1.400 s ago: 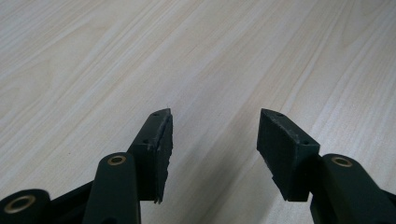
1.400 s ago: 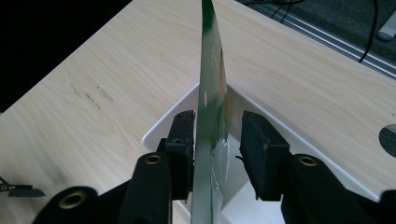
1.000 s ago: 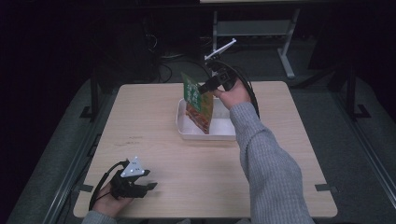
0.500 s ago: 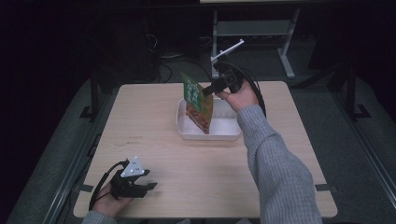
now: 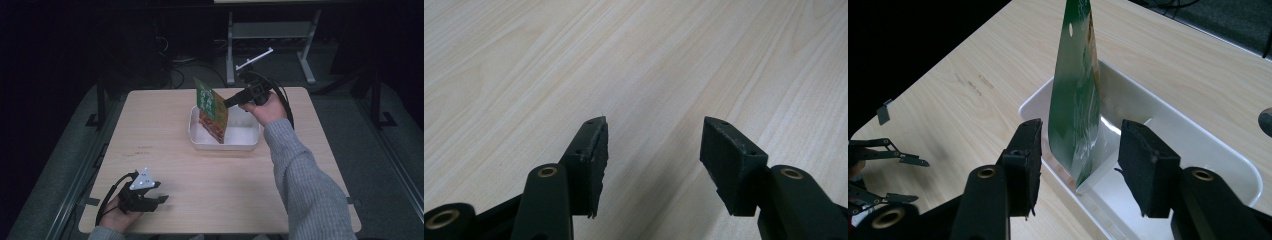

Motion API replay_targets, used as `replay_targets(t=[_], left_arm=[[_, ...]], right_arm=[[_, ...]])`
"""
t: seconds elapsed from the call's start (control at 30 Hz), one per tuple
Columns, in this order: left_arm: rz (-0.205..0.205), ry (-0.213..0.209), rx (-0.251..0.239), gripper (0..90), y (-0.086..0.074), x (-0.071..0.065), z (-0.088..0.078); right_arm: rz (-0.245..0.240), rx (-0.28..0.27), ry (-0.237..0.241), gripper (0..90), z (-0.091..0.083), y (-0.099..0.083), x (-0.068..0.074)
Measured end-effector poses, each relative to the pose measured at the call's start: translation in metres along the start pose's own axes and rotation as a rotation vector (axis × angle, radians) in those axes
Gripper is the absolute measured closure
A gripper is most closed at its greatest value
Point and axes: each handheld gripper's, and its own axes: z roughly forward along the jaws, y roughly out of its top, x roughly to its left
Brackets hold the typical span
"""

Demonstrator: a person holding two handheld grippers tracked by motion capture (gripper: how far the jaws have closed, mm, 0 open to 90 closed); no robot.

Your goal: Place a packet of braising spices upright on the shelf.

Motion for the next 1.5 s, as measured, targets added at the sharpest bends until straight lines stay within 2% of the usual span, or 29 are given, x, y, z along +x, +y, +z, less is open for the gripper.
replay_targets(t=[0.53,1.5], left_arm=[[0.000,0.001,0.000,44.1,0.000,0.000,0.000],[-0.001,0.006,-0.004,43.7,0.000,-0.001,0.000]], right_arm=[[0.004,-0.011,0.033,49.9,-0.010,-0.023,-0.006],[0.030,-0.011,0.050,47.8,-0.021,-0.065,-0.019]])
